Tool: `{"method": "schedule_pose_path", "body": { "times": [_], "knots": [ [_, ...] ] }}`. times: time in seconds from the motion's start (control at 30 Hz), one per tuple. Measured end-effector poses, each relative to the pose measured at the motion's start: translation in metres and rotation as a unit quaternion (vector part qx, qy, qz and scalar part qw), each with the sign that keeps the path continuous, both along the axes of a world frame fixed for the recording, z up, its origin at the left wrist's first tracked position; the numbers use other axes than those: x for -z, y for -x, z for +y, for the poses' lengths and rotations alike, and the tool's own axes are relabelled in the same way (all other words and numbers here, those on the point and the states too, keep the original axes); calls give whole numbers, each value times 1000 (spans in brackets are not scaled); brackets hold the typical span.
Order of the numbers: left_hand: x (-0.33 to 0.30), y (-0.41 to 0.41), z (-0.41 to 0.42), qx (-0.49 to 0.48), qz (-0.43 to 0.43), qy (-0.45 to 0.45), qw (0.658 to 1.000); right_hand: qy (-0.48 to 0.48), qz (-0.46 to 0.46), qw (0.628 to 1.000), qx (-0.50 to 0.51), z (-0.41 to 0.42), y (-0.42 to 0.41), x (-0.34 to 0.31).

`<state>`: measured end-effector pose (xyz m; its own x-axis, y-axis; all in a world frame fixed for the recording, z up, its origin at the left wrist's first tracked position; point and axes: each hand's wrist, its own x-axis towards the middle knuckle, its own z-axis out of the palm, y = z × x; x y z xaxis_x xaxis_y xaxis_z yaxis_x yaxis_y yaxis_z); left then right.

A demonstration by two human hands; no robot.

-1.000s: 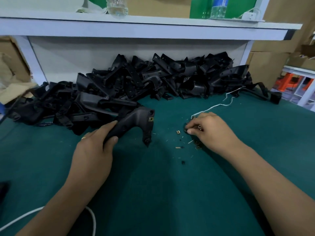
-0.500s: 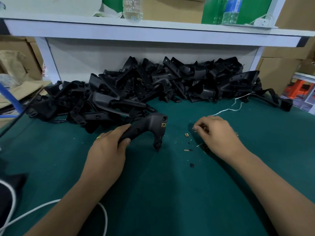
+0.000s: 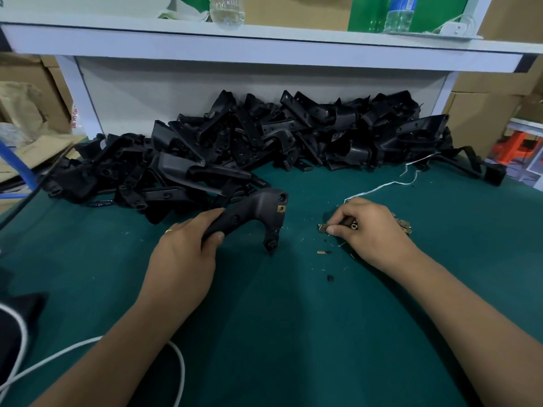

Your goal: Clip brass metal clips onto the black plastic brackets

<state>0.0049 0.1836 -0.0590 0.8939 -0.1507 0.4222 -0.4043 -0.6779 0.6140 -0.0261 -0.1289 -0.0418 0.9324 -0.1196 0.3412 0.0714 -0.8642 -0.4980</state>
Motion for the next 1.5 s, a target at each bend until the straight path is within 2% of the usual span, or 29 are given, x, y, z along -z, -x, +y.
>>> {"method": "schedule_pose_path", "body": {
  "times": [0.5, 0.87, 0.93, 0.97, 1.07, 1.13, 1.27, 1.5],
  "knots": [
    [-4, 5, -1, 0, 8, 0, 1000, 44, -7, 998, -46, 11, 1, 0],
    [-7, 7, -1, 8, 20, 8, 1000, -49, -2, 997, -57, 10, 5, -4],
    [-6, 7, -1, 8, 22, 13, 1000, -98, -16, 992, -72, 13, 5, -4],
    [-6, 7, -1, 8, 22, 18, 1000, -151, -20, 984, -88, 16, 5, -5],
    [-6, 7, 0, 18, 23, 76, 997, -317, -27, 938, -141, 30, 5, -7],
    [-7, 9, 1, 34, 24, 102, 994, -377, -23, 913, -152, 39, 6, -7],
    [-8, 11, 1, 49, 26, 98, 994, -421, -7, 892, -165, 54, 11, -8],
    [-8, 12, -1, 83, 38, 91, 992, -425, -15, 887, -179, 58, 17, -10]
  ]
}}
